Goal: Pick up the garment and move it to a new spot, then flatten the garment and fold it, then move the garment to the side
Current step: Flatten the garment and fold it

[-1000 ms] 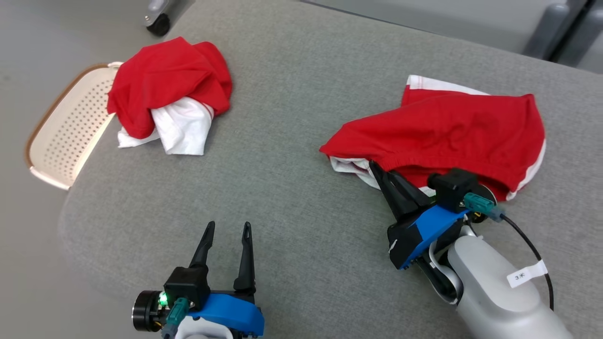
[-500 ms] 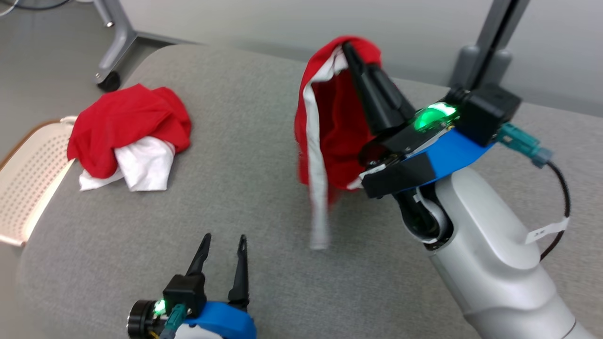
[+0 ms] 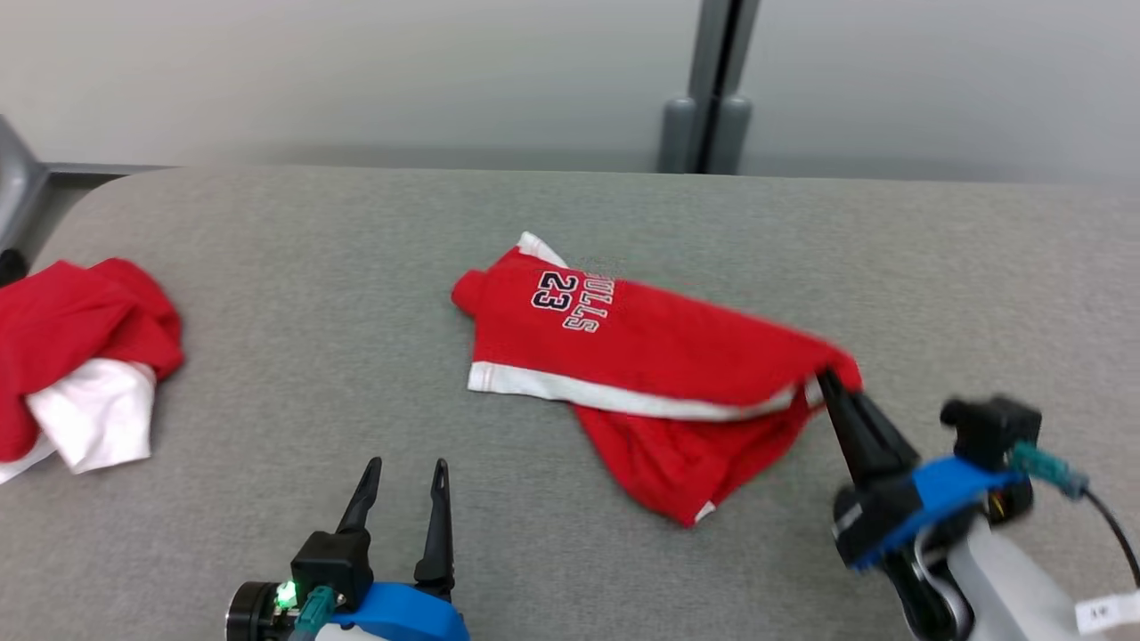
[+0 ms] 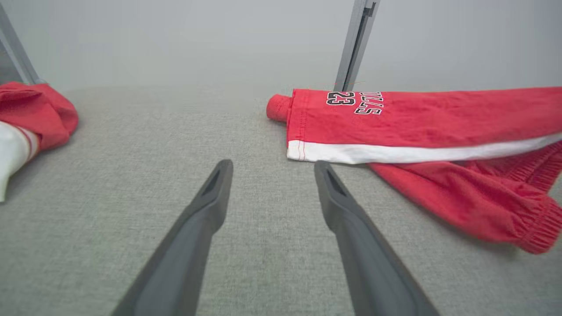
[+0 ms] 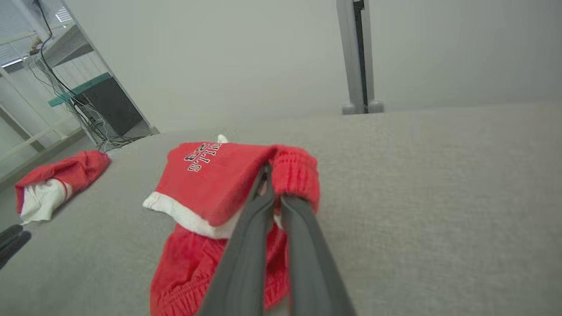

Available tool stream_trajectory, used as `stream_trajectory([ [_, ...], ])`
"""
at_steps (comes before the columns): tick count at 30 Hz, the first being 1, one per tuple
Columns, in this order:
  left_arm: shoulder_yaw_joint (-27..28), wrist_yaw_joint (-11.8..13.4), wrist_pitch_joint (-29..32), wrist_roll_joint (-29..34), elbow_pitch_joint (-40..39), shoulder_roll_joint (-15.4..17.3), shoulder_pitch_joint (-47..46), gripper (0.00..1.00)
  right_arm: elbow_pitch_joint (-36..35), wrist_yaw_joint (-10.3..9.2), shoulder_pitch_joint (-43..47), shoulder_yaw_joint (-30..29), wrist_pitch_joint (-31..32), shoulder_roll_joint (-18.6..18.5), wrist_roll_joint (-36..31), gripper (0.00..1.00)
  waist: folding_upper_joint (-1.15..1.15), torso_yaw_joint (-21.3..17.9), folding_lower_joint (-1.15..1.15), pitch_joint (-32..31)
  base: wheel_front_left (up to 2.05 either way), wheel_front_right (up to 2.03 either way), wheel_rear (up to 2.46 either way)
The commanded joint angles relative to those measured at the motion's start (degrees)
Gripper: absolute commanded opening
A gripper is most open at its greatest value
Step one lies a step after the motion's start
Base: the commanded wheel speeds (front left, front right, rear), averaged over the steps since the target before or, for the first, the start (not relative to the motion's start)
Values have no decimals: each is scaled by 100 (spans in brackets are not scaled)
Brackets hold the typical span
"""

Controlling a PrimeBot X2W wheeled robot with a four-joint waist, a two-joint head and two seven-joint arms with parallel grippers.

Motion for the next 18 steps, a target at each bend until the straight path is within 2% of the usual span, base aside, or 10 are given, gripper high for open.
stream_trajectory([
  [1,-29,-11,-18,-1,6,-4,-62,100,48,3,96,50,-12,-89,13,0,0,-112,0,-62,0,0,0],
  [6,21,-2,-18,19,68,-3,-112,100,461,2,455,414,-15,-451,145,0,0,-424,0,-20,0,0,0],
  [9,43,3,-18,37,81,-4,-134,100,618,2,413,516,-16,-527,17,100,0,-557,0,2,0,0,0],
  [13,64,1,-18,13,102,-4,-275,100,601,2,216,372,-16,-591,-595,100,0,-692,0,74,0,0,0],
  [16,46,-38,-18,-32,130,-3,-504,100,368,2,296,-110,-15,-501,-1342,100,0,-779,0,179,0,0,0],
  [18,16,-50,-18,-40,192,-3,-727,100,189,3,472,-447,-14,-308,-1746,100,0,-840,0,270,0,0,0],
])
